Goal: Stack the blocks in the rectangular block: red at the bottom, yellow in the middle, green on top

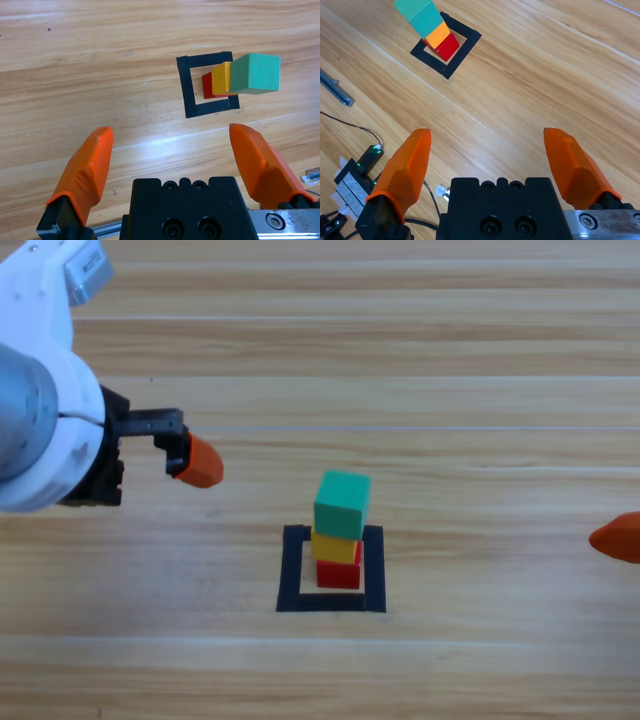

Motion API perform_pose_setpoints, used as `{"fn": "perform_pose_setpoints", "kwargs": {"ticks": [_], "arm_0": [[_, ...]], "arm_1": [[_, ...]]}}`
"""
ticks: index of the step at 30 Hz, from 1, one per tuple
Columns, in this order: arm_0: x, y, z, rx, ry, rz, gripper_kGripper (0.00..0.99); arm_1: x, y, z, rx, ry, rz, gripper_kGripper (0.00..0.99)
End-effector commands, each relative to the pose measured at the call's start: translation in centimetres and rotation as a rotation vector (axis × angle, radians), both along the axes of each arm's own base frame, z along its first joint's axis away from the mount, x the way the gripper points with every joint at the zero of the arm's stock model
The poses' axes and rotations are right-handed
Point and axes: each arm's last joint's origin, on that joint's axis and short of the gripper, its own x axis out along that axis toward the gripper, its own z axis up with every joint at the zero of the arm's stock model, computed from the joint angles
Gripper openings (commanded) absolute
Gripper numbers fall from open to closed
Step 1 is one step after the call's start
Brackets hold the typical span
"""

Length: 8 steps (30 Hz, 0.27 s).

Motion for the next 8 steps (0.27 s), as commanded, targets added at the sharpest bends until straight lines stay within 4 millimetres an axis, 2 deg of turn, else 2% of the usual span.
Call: {"fn": "perform_pose_setpoints", "kwargs": {"ticks": [1, 8], "arm_0": [[-0.76, 0.45, -0.25, 0.007, -0.022, -0.035, 0.990], [-1.31, 1.34, 0.16, 0.000, -0.038, -0.051, 0.990]], "arm_1": [[0.34, -0.29, -0.98, -0.022, 0.008, -0.023, 0.990], [0.47, -0.16, -1.10, -0.028, 0.013, -0.023, 0.990]]}}
